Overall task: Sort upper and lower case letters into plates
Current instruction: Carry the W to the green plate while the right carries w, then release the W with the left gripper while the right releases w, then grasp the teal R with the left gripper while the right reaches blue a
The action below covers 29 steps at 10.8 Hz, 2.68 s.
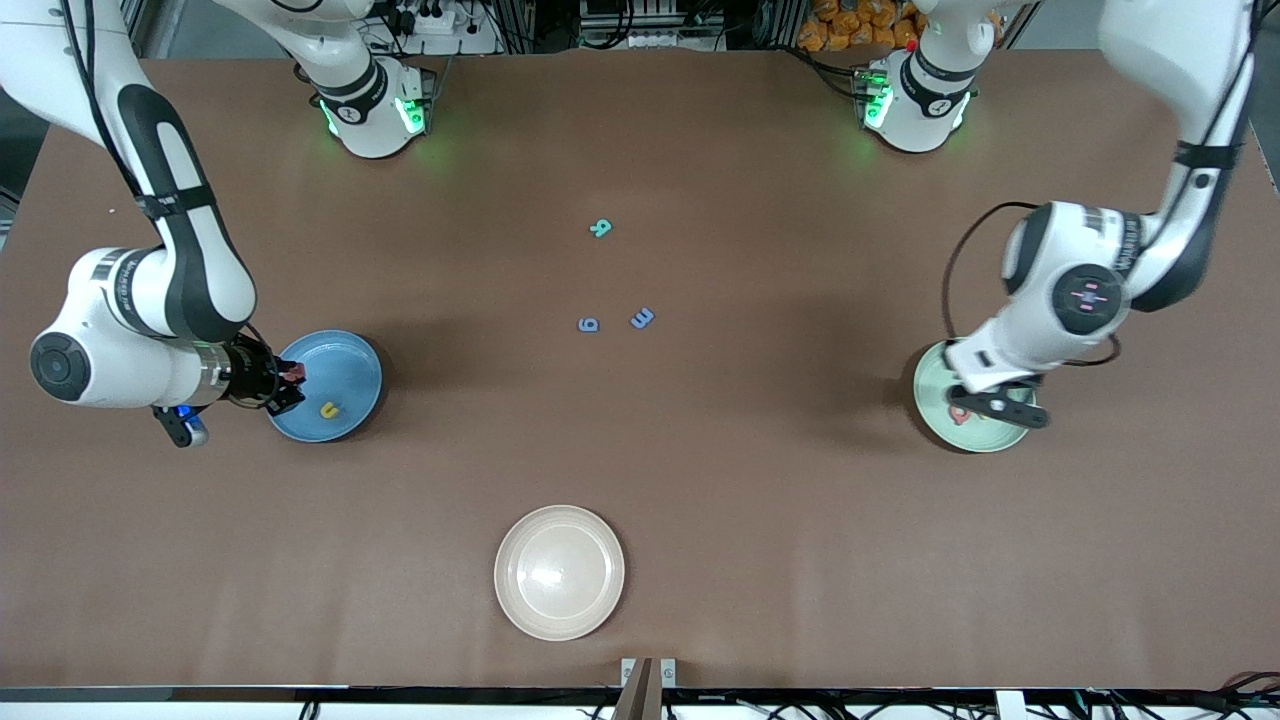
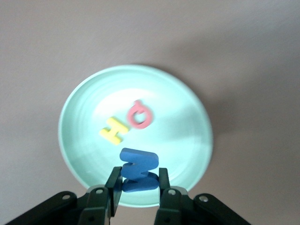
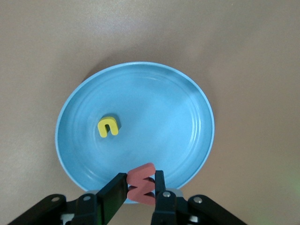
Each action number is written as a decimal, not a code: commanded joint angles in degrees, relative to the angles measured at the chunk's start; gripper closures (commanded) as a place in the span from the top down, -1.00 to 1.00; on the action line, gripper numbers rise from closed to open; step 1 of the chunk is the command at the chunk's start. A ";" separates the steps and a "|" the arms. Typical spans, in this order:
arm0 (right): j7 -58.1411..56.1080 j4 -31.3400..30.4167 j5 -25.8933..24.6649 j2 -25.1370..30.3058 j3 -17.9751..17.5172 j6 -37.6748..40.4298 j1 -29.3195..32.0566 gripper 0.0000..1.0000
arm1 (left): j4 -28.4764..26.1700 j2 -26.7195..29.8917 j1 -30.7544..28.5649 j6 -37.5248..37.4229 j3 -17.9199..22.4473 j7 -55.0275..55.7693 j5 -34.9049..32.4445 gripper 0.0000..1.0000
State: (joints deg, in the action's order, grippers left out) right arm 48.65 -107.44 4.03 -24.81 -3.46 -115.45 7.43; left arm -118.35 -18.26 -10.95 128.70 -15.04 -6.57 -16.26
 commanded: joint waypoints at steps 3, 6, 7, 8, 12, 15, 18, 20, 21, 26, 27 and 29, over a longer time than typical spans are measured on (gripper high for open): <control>0.39 -0.23 0.72 -2.86 0.30 -1.97 -0.22 -0.66 | -0.30 -0.38 2.76 0.85 0.28 -0.20 1.57 1.00; 0.66 -0.05 0.81 -2.61 0.29 -1.54 -1.01 0.84 | 0.31 1.30 14.07 0.41 -0.51 10.92 11.48 1.00; 0.49 0.12 0.63 -2.17 0.29 -1.19 -1.36 1.00 | 1.27 1.30 18.64 0.41 -0.60 14.36 12.90 1.00; 0.57 1.43 0.63 -1.38 0.12 0.73 -2.06 1.00 | 1.89 1.21 22.51 0.41 -0.86 16.31 12.92 1.00; 13.36 8.90 0.63 -1.64 -0.06 5.23 -10.39 1.00 | 4.17 0.34 36.48 0.50 -4.03 25.53 11.52 1.00; 17.10 10.93 0.89 -1.99 -0.76 4.88 -14.96 1.00 | 9.35 -5.89 45.55 3.38 -4.65 29.06 10.89 1.00; 13.52 10.85 0.72 -2.34 -1.02 3.31 -23.75 1.00 | 11.83 -11.60 52.93 8.38 -4.65 29.77 8.36 1.00; 7.54 10.76 1.16 -2.52 -1.72 2.42 -27.45 1.00 | 13.92 -15.90 57.24 10.34 -4.21 33.10 7.91 1.00; 4.73 10.67 1.25 -2.52 -3.29 0.94 -27.64 1.00 | 15.85 -18.02 58.83 10.34 -4.12 35.99 6.34 1.00; -12.33 9.10 1.25 -3.48 -5.24 -2.59 -27.82 1.00 | 17.28 -21.73 62.36 10.34 -3.94 40.41 2.20 1.00; -13.31 7.87 1.25 -3.49 -6.03 -4.33 -27.82 1.00 | 17.36 -22.08 63.67 10.34 -2.81 40.50 2.28 0.95; -14.46 4.10 1.16 -3.57 -7.17 -11.17 -28.17 1.00 | 17.45 -22.61 64.47 10.52 -2.27 40.59 2.19 0.83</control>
State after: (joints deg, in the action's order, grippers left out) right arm 35.72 -100.21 4.49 -28.84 -9.23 -122.52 -21.09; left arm -102.37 -39.87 52.18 139.37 -18.27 32.48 -12.27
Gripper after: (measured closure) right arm 0.000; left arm 0.040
